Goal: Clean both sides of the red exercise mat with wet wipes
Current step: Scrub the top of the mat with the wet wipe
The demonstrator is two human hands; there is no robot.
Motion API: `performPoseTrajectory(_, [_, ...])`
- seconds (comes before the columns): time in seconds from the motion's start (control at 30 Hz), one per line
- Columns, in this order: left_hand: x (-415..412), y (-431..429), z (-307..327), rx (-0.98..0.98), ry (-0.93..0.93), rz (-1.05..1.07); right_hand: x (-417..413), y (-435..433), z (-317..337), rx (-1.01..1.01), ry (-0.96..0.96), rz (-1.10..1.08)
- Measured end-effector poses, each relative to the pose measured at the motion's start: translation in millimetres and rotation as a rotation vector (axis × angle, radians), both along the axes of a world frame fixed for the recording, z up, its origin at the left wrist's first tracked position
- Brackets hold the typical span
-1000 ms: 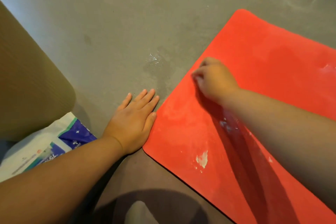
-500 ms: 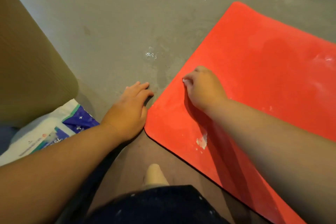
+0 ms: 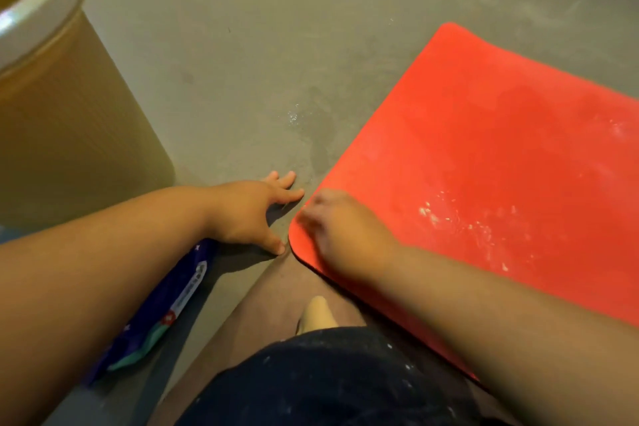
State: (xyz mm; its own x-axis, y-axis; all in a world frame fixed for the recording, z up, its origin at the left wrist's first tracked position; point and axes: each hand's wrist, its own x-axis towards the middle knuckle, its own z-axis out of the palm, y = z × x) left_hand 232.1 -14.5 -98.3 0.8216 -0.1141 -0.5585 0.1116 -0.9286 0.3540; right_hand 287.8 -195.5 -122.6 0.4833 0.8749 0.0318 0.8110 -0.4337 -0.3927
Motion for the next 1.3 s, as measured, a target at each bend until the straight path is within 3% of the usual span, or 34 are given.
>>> performPoseTrajectory(0.13, [-2, -1, -7, 0.023, -0.021, -0.034, -8, -10, 2, 0.025, 0.043, 0.235])
performPoseTrajectory(0.23, [-2, -1, -8, 0.012, -0.027, -0.014, 30, 7, -5, 0.08, -0.006, -0.086])
performPoseTrajectory(0.3, [-1, 0, -10, 0.006, -0.037, -0.005, 31, 16, -5, 0.069, 0.006, -0.169])
performPoseTrajectory(0.53, [-2, 2, -11, -0.001, -0.049, 0.0, -16, -23, 10, -0.014, 0.098, 0.27])
performPoseTrajectory(0.73, [-1, 1, -13, 0.019, -0.059, 0.011, 13, 0, -1, 0.044, -0.006, -0.016])
performPoseTrajectory(0.93, [-2, 0, -12, 0.024, -0.039, 0.02, -29, -44, 15, -0.011, 0.103, 0.327])
performPoseTrajectory(1.0, [-2, -5, -8, -0.019, -0.027, 0.078, -10, -50, 10, -0.008, 0.046, 0.249])
performPoseTrajectory(1.13, [4, -17, -2, -0.135, -0.033, 0.281, 11, -44, -3, 0.118, 0.001, -0.186])
performPoseTrajectory(1.3, [3, -32, -22, -0.057, -0.293, 0.279, -43, -62, 9, 0.064, 0.099, 0.112])
